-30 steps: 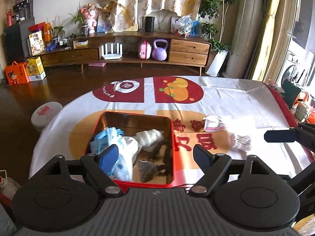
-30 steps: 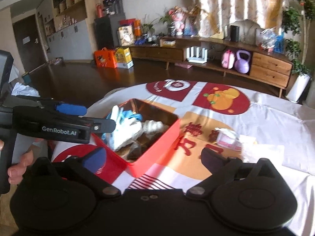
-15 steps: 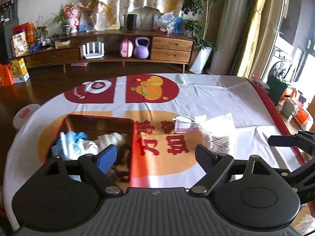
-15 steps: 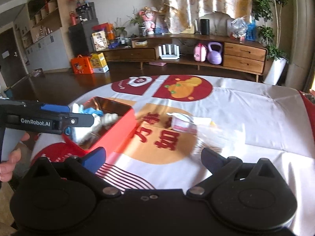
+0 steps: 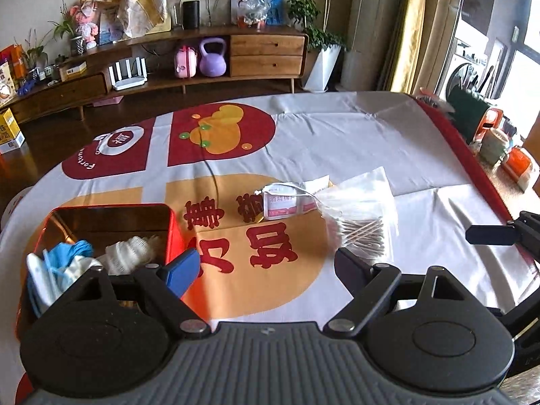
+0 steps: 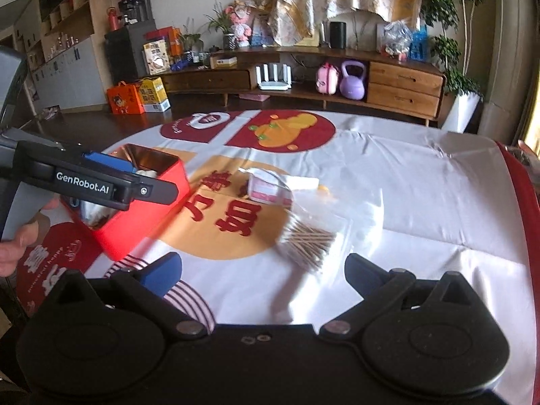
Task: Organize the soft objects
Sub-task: 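Move both tools back toward the cotton swab bag on the table, then grasp the cotton swab bag with the left tool while the right tool grasps the plastic bag edge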
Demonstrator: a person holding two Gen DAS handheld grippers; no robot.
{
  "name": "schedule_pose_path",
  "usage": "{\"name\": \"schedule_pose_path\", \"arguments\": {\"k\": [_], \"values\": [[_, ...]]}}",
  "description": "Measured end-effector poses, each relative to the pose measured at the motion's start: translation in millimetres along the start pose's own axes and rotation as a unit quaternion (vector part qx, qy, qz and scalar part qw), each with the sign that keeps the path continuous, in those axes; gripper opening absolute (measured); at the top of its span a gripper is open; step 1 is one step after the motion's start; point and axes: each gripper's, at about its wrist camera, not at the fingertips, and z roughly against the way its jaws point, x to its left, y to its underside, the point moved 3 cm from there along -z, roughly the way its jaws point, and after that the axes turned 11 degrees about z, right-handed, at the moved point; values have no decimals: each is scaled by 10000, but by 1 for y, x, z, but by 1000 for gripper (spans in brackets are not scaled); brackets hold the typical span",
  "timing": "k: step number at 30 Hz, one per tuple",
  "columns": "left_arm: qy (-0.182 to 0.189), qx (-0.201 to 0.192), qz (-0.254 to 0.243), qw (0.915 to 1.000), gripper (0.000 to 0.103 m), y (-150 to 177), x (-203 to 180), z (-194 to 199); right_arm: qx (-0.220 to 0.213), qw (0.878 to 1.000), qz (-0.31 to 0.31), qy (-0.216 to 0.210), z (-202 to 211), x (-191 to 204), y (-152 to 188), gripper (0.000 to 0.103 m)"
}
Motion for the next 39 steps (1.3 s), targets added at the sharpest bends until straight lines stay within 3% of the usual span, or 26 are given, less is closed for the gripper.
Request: {"name": "schedule_pose_path", "arguments": {"k": [13, 22, 33, 39], "values": [[102, 283, 205, 9993, 87, -4, -6, -56, 57, 9994, -121, 305, -26, -55, -6, 103], [463, 370, -52, 9982, 87, 9, -44, -75, 270, 9973, -507, 460, -64, -104, -16, 102], [979, 681, -133, 9928, 87, 22, -90, -112, 530, 9955, -720, 324, -110, -120, -15, 98], [960, 784, -21, 9923, 87, 25, -95, -132, 577, 9950, -783, 222, -125, -124, -13, 97]]}}
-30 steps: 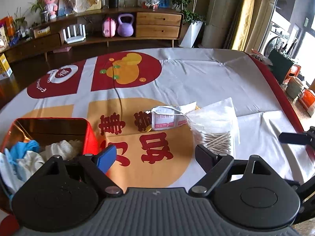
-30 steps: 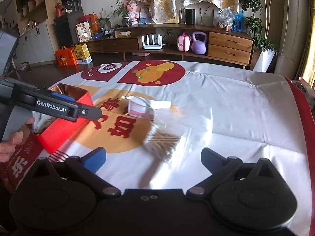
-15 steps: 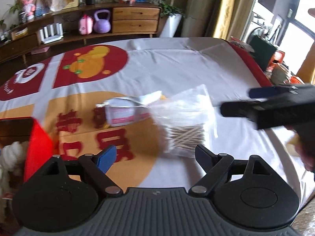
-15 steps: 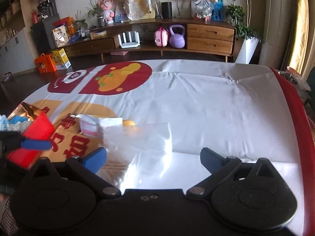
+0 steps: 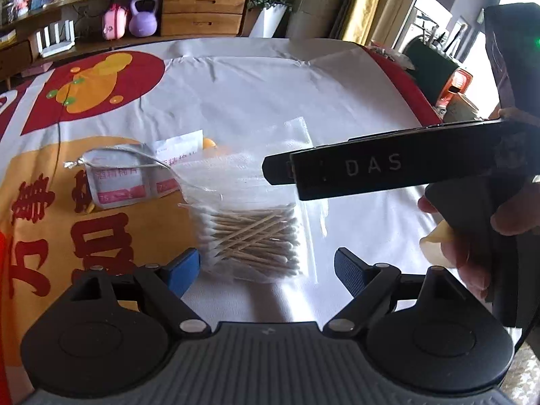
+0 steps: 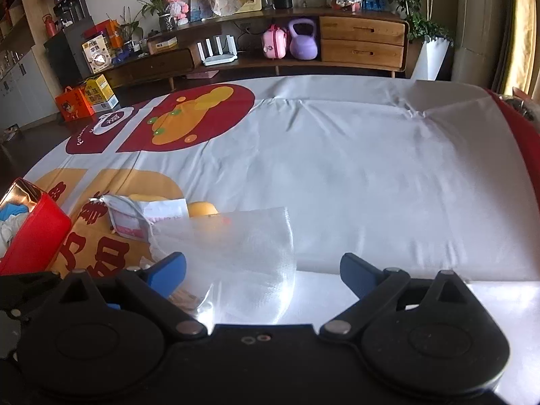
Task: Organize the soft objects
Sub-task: 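Grasp the cotton swab bag with the left tool while the right tool grasps the plastic bag edge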
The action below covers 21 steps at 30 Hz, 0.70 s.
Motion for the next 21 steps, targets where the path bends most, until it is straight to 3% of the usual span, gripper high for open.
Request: {"name": "schedule_pose_path", "arguments": {"k": [4, 10, 12, 16, 19, 21], "values": [[-51, -35, -81, 9999, 87, -2, -3, -6, 50, 9999, -122, -101, -13, -2, 1, 95], [-188, -69, -56, 9998, 87, -2, -2, -17, 75, 9996, -228, -148, -23, -2, 3, 79], [-192, -72, -39, 9998, 87, -1, 0, -19, 61, 9995, -228, -189, -24, -1, 4, 67], [-193, -106, -82, 9997, 87, 0, 1, -18, 47, 9997, -204, -148, -23, -1, 5, 55], [-225, -140, -108, 9996, 80, 1, 1, -17, 41, 9997, -228, -26, -21, -3, 5, 37], [-242, -157, -124, 9995, 73, 1, 2, -15, 32, 9998, -208, 61, -18, -3, 5, 16]]}}
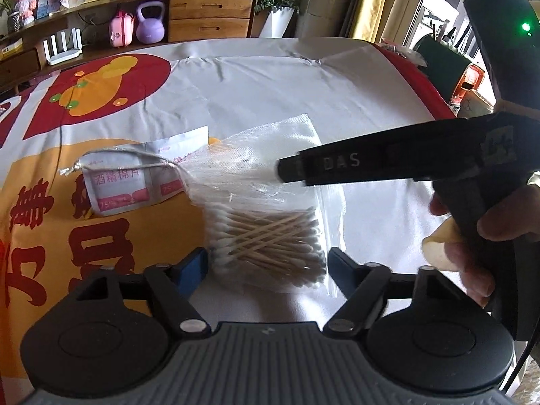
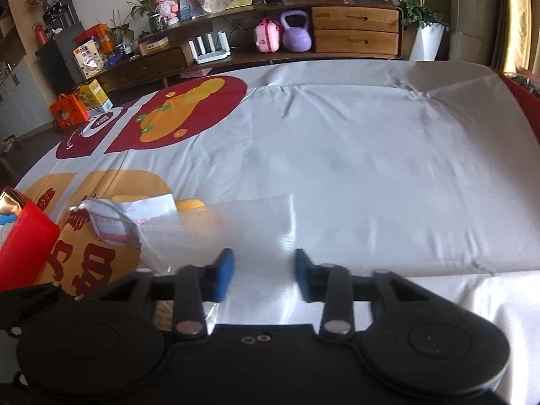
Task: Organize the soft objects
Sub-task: 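Grasp the cotton swab bag with the left tool while the right tool grasps the plastic bag edge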
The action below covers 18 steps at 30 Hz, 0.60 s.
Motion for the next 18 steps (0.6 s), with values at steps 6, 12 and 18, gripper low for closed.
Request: {"name": "schedule_pose_path", "arguments": {"k": [6, 12, 18], "values": [[11, -40, 9, 10000, 70, 3, 2, 10, -113, 9998, 122, 131, 12, 5, 5, 4], [3, -85, 49, 10000, 70, 8, 7, 25, -372, 9989, 183, 234, 37, 10, 5, 2], [-39, -109, 163, 9998, 70, 13, 14, 47, -586, 9982, 92, 88, 70, 14, 7, 2]]}}
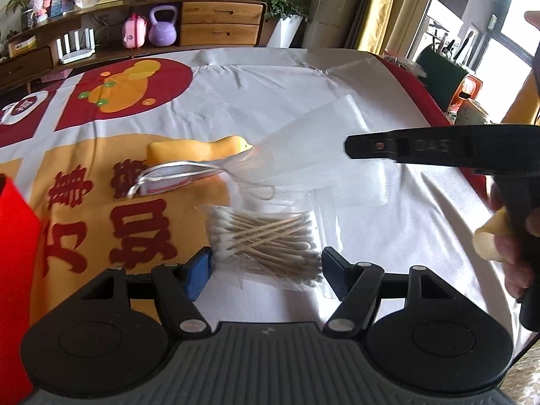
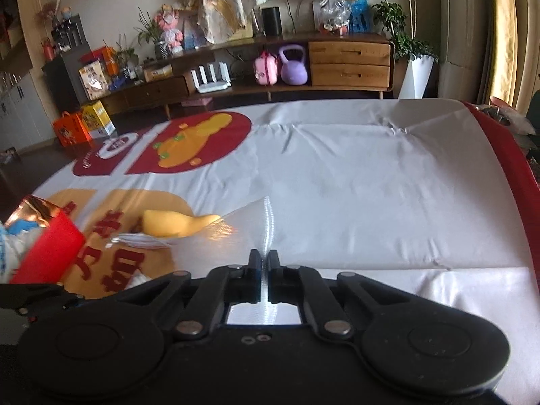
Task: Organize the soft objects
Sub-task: 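Grasp the cotton swab bag with the left tool while the right tool grasps the plastic bag edge, then lift the cotton swab bag with both tools and carry it over the tin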
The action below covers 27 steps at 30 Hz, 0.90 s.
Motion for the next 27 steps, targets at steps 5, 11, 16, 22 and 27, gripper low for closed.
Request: {"name": "schedule_pose_path", "arguments": {"k": [5, 11, 16, 22, 27], "values": [[-66, -17, 68, 10000, 70, 5, 6, 20, -190, 9997, 153, 0, 29, 14, -1, 2], [-148, -138, 138, 9997, 70, 12, 14, 53, -404, 9989, 155, -174, 58, 31, -9, 2], [-194, -304, 189, 9992, 70, 14, 22, 85, -559, 9979, 225, -237, 82, 47, -12, 2], [-266, -486, 338, 9979, 70, 15, 37, 124, -726, 9963, 289, -347, 110, 66, -17, 2], [-307, -626, 430, 9966, 70, 18, 52, 152, -846, 9948, 365, -427, 131, 84, -22, 2]]}}
